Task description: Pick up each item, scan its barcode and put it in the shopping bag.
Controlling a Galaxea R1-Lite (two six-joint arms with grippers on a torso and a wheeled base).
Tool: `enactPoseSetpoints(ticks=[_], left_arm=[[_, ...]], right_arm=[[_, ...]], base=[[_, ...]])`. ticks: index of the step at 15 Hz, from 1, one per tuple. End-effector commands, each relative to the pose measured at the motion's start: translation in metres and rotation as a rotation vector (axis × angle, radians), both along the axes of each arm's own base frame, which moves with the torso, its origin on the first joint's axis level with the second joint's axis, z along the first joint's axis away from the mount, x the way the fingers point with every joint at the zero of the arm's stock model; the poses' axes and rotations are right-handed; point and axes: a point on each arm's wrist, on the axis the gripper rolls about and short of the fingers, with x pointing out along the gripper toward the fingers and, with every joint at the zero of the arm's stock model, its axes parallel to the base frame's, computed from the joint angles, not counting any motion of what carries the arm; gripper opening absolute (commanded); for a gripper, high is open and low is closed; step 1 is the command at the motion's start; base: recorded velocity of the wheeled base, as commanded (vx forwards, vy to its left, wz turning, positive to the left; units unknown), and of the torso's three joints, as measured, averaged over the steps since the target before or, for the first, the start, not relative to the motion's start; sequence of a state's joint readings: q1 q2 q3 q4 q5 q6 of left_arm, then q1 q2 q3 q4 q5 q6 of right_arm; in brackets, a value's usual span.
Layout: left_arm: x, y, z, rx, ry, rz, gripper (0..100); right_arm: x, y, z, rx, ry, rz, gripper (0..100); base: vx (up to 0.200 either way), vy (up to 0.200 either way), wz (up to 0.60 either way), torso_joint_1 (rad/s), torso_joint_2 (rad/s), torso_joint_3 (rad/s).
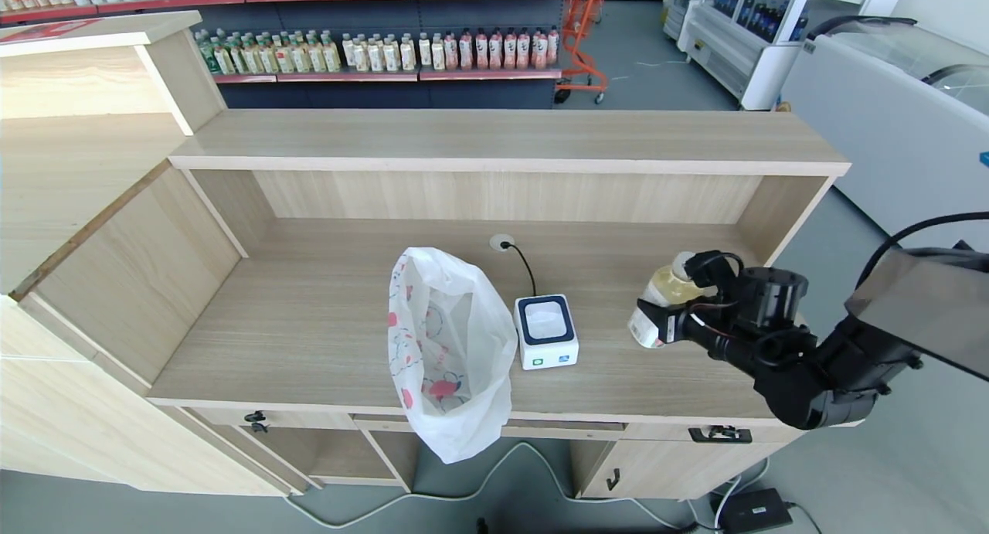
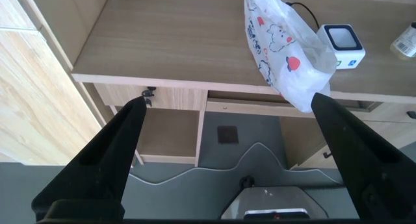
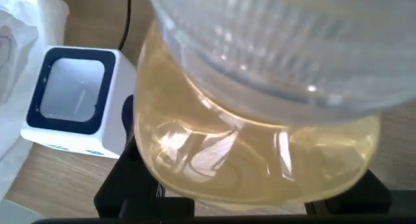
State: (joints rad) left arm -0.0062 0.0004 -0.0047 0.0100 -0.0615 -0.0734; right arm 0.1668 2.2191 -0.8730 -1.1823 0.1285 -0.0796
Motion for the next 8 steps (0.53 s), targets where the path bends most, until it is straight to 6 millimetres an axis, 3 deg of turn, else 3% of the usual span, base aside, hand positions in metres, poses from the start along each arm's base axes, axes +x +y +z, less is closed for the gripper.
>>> enactPoseSetpoints(ticks=[1, 2, 4, 5, 8], left_arm=[[0.000, 0.000, 0.000, 0.000, 0.000, 0.000, 100], [0.000, 0.000, 0.000, 0.000, -0.001, 0.000, 100], [0.000, 0.000, 0.000, 0.000, -0.001, 0.000, 100], [0.000, 0.000, 0.000, 0.000, -0.001, 0.000, 100], [0.000, 0.000, 0.000, 0.000, -0.001, 0.000, 100]], right_arm=[[-0.036, 0.004, 0.093, 0.149, -0.073, 0.036, 0], [-0.062, -0.004, 0.129, 0.252, -0.035, 0.111, 0], [-0.090, -0.009, 0.160, 0.356, 0.009, 0.233, 0], [-0.116, -0.010, 0.180, 0.414, 0.054, 0.402, 0], [-0.148, -0.006, 0.196, 0.413, 0.072, 0.699, 0]], base=[[0.000, 0.000, 0.00, 0.000, 0.00, 0.000], [0.000, 0.000, 0.00, 0.000, 0.00, 0.000], [0.000, 0.000, 0.00, 0.000, 0.00, 0.000], [0.000, 0.000, 0.00, 0.000, 0.00, 0.000], [0.000, 0.000, 0.00, 0.000, 0.00, 0.000]])
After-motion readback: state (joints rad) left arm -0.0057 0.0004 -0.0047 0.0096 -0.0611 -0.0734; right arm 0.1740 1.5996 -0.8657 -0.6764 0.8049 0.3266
